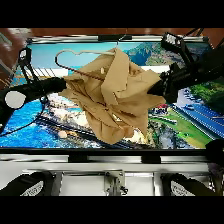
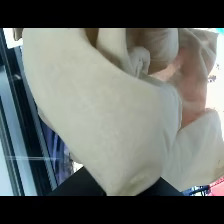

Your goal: Fold the shirts.

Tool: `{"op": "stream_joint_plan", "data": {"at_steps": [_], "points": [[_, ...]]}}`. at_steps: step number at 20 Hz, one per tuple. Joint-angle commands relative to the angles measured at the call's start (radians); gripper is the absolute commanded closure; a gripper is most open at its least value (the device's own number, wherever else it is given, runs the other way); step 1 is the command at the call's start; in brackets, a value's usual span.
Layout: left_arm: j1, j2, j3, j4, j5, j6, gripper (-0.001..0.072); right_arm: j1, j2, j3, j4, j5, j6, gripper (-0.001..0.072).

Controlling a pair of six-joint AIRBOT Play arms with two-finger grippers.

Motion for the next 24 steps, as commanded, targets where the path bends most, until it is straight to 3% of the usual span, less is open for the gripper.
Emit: {"op": "stream_joint_plan", "data": {"at_steps": [1, 7, 11, 15, 17, 20, 22, 24], "points": [[0.027, -0.003, 0.024, 0.004, -0.013, 0.027, 0.0652, -0.001, 0.000, 0.000, 0.021, -0.023, -0.009, 0.0652], [0.066, -0.003, 0.117, 0.003, -0.011, 0.026, 0.0653, -0.001, 0.000, 0.000, -0.003, -0.058, -0.026, 0.0652], [0.064, -0.002, 0.208, 0.003, -0.025, 0.026, 0.0652, -0.002, 0.000, 0.000, -0.095, -0.043, -0.040, 0.0653], [0.064, 0.003, 0.298, 0.000, -0.177, 0.084, 0.0652, -0.001, 0.000, 0.000, -0.119, -0.010, -0.020, 0.0653], [0.063, 0.008, 0.335, -0.071, -0.236, 0.150, 0.0653, -0.001, 0.000, 0.000, -0.130, 0.001, 0.002, 0.0653], [0.020, 0.013, 0.387, -0.248, -0.219, 0.246, 0.0652, -0.001, 0.000, 0.000, -0.161, 0.024, 0.017, 0.0653], [-0.064, 0.013, 0.416, -0.329, -0.183, 0.266, 0.0652, 0.000, 0.000, 0.000, -0.152, 0.058, 0.042, 0.0653], [-0.199, 0.013, 0.437, -0.449, -0.127, 0.291, 0.0653, 0.000, 0.001, 0.000, -0.147, 0.102, 0.146, 0.0653]]}}
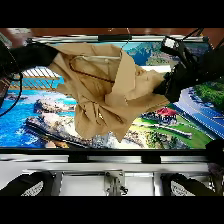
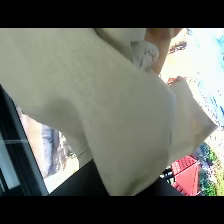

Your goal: Fold the shirts.

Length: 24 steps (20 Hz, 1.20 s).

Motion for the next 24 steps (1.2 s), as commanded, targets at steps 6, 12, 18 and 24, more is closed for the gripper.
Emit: {"op": "stream_joint_plan", "data": {"at_steps": [6, 12, 18, 24], "points": [[-0.387, -0.005, 0.042, 0.185, -0.076, -0.068, 0.0654, -0.001, 0.039, 0.001, 0.049, 0.169, 0.325, 0.0654], [-0.386, -0.005, 0.042, 0.402, -0.220, -0.086, 0.0654, -0.001, 0.182, 0.001, 0.122, 0.183, 0.388, 0.0654], [-0.389, -0.008, 0.042, 0.369, -0.130, -0.086, 0.0614, -0.001, 0.316, 0.001, 0.184, 0.246, 0.465, 0.0654], [-0.471, 0.010, 0.183, 0.320, 0.062, -0.014, 0.0123, -0.001, 0.356, 0.001, 0.181, 0.368, 0.578, 0.0655]]}}
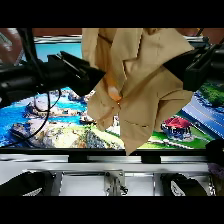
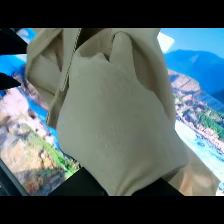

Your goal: Fold the shirts.

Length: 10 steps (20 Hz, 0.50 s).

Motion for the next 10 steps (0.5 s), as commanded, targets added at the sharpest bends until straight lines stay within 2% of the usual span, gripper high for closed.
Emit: {"op": "stream_joint_plan", "data": {"at_steps": [1, 6, 8, 10], "points": [[-0.036, 0.014, 0.122, -0.012, 0.088, 0.082, 0.0123, 0.000, 0.036, 0.001, 0.002, 0.116, 0.048, 0.0656], [-0.036, 0.061, 0.256, 0.031, 0.087, 0.093, 0.0126, 0.000, 0.100, 0.001, -0.091, 0.319, 0.052, 0.0657], [-0.036, 0.092, 0.256, 0.058, 0.082, 0.091, 0.0127, 0.000, 0.125, 0.001, -0.217, 0.380, 0.132, 0.0657], [-0.036, 0.114, 0.256, 0.058, 0.066, 0.037, 0.0128, 0.000, 0.152, 0.001, -0.430, 0.383, 0.269, 0.0657]]}}
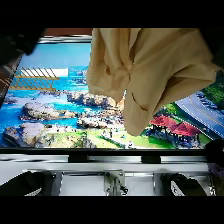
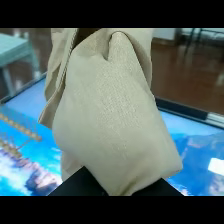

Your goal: Fold the shirts.

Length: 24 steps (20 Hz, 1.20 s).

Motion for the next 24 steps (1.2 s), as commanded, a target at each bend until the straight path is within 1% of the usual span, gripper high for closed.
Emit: {"op": "stream_joint_plan", "data": {"at_steps": [1, 2, 3, 4, 6, 7, 8, 10, 12, 15, 17, 21, 24], "points": [[-0.002, 0.038, 0.018, 0.022, -0.039, -0.058, 0.0128, 0.000, 0.047, 0.000, -0.349, 0.046, 0.215, 0.0657], [-0.002, 0.041, 0.018, 0.022, -0.071, -0.057, 0.0129, 0.000, 0.056, 0.000, -0.450, 0.011, 0.280, 0.0657], [-0.002, 0.040, 0.017, 0.022, -0.106, -0.057, 0.0159, 0.000, 0.062, 0.000, -0.551, -0.047, 0.342, 0.0656], [-0.002, 0.038, 0.016, 0.022, -0.143, -0.057, 0.0191, 0.000, 0.066, 0.000, -0.639, -0.125, 0.378, 0.0656], [-0.002, 0.032, 0.002, 0.022, -0.185, -0.058, 0.0190, 0.000, 0.066, 0.000, -0.774, -0.250, 0.399, 0.0656], [-0.002, 0.031, -0.010, 0.022, -0.193, -0.058, 0.0190, 0.000, 0.066, 0.000, -0.832, -0.281, 0.399, 0.0656], [-0.002, 0.030, -0.023, 0.022, -0.194, -0.063, 0.0191, 0.000, 0.066, 0.000, -0.883, -0.283, 0.399, 0.0656], [-0.002, 0.023, -0.044, 0.022, -0.194, -0.127, 0.0191, 0.000, 0.066, 0.000, -0.981, -0.262, 0.408, 0.0655], [-0.002, 0.013, -0.061, 0.022, -0.210, -0.169, 0.0191, 0.000, 0.066, 0.000, -1.065, -0.255, 0.459, 0.0656], [-0.002, 0.003, -0.087, 0.022, -0.230, -0.169, 0.0191, 0.000, 0.066, 0.000, -1.156, -0.254, 0.482, 0.0656], [-0.002, 0.002, -0.101, 0.022, -0.230, -0.169, 0.0191, 0.000, 0.061, 0.000, -1.236, -0.248, 0.553, 0.0657], [-0.002, 0.002, -0.125, 0.022, -0.230, -0.169, 0.0192, 0.000, 0.016, 0.000, -1.189, -0.224, 0.618, 0.0657], [-0.002, 0.002, -0.141, 0.022, -0.237, -0.169, 0.0193, 0.000, -0.057, 0.000, -1.198, -0.184, 0.673, 0.0656]]}}
